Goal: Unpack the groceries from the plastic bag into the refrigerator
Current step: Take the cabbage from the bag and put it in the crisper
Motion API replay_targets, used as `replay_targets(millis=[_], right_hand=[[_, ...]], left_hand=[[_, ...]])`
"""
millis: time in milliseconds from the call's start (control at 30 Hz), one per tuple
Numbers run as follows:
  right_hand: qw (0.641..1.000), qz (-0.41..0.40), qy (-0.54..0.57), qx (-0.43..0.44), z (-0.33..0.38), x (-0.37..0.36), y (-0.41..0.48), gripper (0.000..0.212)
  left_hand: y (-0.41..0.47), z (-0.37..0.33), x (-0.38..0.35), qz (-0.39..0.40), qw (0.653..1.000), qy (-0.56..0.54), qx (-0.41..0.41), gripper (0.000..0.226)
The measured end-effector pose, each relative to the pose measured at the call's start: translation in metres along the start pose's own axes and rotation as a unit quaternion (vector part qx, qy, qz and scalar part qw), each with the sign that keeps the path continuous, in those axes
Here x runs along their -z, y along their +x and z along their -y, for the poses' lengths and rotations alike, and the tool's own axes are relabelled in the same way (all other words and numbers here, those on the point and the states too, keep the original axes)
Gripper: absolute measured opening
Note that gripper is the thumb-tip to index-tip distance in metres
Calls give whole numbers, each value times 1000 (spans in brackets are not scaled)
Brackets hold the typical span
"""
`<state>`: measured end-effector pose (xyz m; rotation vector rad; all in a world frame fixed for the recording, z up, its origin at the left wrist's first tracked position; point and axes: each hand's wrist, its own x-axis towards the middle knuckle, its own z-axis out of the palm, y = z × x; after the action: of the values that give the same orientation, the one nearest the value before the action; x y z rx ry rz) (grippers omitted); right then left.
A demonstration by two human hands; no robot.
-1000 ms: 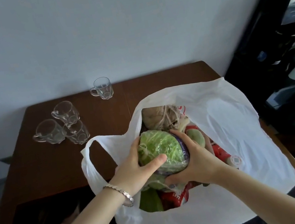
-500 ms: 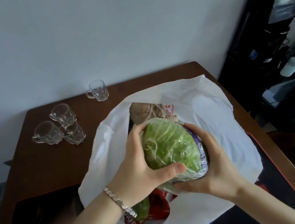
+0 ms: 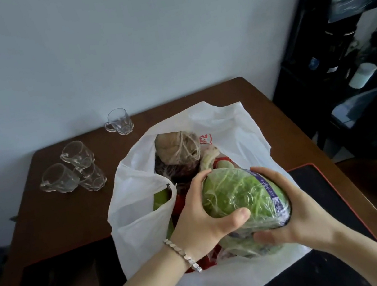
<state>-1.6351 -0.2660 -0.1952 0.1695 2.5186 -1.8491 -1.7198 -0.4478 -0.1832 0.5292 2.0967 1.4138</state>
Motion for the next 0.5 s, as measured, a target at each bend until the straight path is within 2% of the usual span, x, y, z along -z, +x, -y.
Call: replay_targets(millis=[67,133,200,267,300,367,433,500], right_hand=[[1000,-10,27,8,0,2,-4,98],[996,-17,87,-4,2,7,-10,97],[993,-32,111,-15,4,15,-13,97],[994,-58,85,-26,6,22,-13,98],[995,-72,65,-30,5,25,-12,99],[994,-92,48,-44,1,31,-11,100],[991,-110,41,-58,-5,34,-8,98],[990,-114,25,-74,-11,32,-4,94]], left_hand=[[-1,-14,8,47,998,33,10,101],[7,-33,25,90,986,136,17,103],[31,-41,42,44,960,276,-18,91],[63,-31,56,-44,895,439,-62,63],[79,-22,60,-64,853,514,-63,63],[103,-2,60,-64,786,614,-40,81],[116,12,58,-81,761,643,-21,94],[121,17,55,-111,772,625,-18,90]])
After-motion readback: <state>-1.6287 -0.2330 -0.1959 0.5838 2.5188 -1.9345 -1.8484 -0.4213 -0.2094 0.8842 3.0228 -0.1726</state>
